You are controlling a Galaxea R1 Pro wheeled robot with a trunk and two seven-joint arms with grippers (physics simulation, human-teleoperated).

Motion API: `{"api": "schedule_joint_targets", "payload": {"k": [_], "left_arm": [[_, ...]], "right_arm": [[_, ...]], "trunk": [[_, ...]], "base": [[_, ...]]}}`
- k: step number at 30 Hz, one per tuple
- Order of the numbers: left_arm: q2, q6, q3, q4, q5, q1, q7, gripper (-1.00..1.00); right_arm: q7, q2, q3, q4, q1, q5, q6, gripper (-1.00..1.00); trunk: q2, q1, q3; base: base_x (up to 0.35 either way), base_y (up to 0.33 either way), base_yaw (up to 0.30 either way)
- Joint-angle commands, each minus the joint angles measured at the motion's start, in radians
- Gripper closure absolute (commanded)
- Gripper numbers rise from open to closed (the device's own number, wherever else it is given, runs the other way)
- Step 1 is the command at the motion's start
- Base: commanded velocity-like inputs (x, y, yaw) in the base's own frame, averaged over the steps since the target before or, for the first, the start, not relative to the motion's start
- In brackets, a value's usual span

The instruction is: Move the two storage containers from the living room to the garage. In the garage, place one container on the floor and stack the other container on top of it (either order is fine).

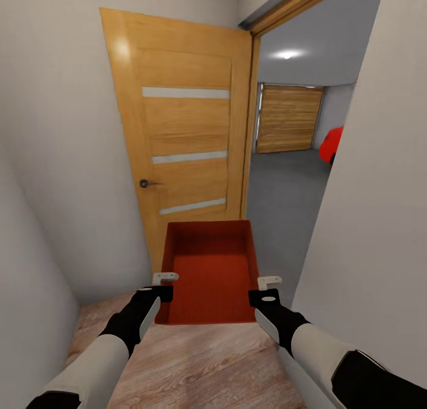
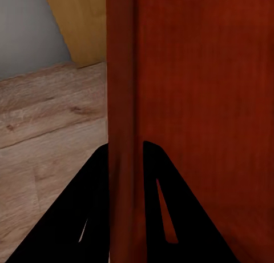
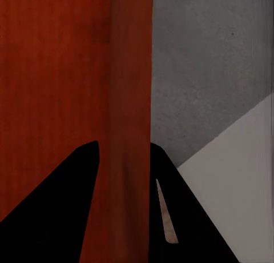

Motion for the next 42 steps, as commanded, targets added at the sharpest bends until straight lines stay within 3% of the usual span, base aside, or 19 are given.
{"api": "schedule_joint_targets", "payload": {"k": [1, 10, 23, 32, 42], "left_arm": [[-0.001, 0.005, -0.004, 0.001, 0.015, 0.0, 0.011, 1.0], [-0.001, 0.004, -0.004, -0.001, 0.016, 0.0, 0.011, 1.0], [-0.001, 0.004, -0.004, 0.0, 0.017, 0.001, 0.011, 1.0], [-0.001, 0.004, -0.004, 0.0, 0.016, 0.0, 0.011, 1.0], [-0.001, 0.004, -0.004, 0.0, 0.017, 0.001, 0.01, 1.0]], "right_arm": [[-0.078, 0.001, -0.022, -0.015, -0.002, 0.028, 0.004, 1.0], [-0.079, 0.0, -0.022, -0.015, -0.002, 0.028, 0.003, 1.0], [-0.079, 0.0, -0.023, -0.015, -0.002, 0.028, 0.004, 1.0], [-0.079, -0.001, -0.023, -0.015, -0.002, 0.028, 0.004, 1.0], [-0.078, -0.001, -0.023, -0.015, -0.002, 0.028, 0.003, 1.0]], "trunk": [[-0.002, 0.001, -0.002], [-0.002, 0.001, -0.002], [-0.002, 0.001, -0.002], [-0.002, 0.001, -0.002], [-0.002, 0.001, -0.002]], "base": [[0.159, 0.103, -0.142], [0.032, 0.02, -0.047], [0.0, 0.0, -0.252], [0.014, 0.017, -0.026], [0.166, 0.226, 0.0]]}}
